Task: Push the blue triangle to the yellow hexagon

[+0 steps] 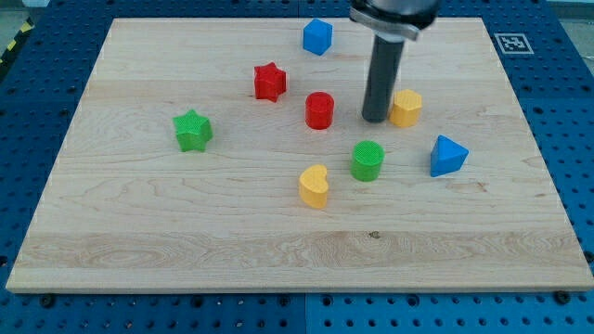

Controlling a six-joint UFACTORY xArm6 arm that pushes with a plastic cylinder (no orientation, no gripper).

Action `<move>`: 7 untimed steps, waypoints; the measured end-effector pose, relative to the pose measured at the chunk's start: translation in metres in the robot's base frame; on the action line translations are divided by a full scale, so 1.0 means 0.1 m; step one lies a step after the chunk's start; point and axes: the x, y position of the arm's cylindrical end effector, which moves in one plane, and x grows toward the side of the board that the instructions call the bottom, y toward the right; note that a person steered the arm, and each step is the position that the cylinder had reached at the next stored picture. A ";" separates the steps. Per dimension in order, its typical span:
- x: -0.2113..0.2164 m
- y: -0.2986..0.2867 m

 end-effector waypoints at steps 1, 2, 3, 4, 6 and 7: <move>0.24 0.10; 0.24 0.16; 0.21 0.21; 0.14 0.36; 0.27 1.11; 0.73 1.19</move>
